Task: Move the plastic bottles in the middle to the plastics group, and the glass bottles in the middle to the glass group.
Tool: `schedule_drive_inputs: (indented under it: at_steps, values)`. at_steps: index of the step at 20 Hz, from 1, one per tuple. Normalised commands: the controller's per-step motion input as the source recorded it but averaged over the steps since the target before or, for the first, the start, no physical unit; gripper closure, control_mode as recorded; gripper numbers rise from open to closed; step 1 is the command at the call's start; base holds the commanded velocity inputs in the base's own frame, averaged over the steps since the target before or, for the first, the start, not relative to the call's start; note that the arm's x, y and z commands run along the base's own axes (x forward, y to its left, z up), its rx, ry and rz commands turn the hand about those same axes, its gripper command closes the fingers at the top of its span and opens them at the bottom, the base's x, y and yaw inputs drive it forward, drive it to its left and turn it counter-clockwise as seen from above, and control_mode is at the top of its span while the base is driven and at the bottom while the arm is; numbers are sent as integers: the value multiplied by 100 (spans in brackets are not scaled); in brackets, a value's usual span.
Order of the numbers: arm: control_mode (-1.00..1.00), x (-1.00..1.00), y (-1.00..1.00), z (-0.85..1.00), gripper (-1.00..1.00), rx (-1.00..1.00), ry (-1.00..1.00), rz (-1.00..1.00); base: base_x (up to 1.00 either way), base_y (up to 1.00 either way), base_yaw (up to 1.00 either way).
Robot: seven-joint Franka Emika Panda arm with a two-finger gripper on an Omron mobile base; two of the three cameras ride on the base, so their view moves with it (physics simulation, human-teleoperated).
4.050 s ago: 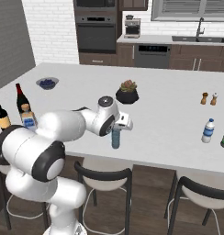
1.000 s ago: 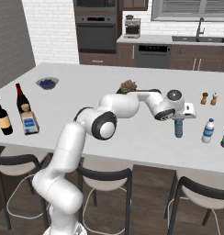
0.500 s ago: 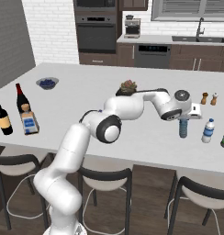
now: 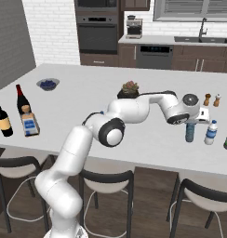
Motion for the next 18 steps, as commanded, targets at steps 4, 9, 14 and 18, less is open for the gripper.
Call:
schedule_drive_inputs:
  at_steps: [4, 9, 14, 18]
  values:
    - [-100, -8, -16, 0, 100, 2, -1, -8, 0, 0, 0]
    - [-100, 5, 0, -4, 100, 1, -2, -3, 0, 0, 0]
    - [-100, 7, -4, -19, 100, 3, -1, -3, 0, 0, 0]
    - [-100, 0, 0, -38, 100, 0, 0, -2, 0, 0, 0]
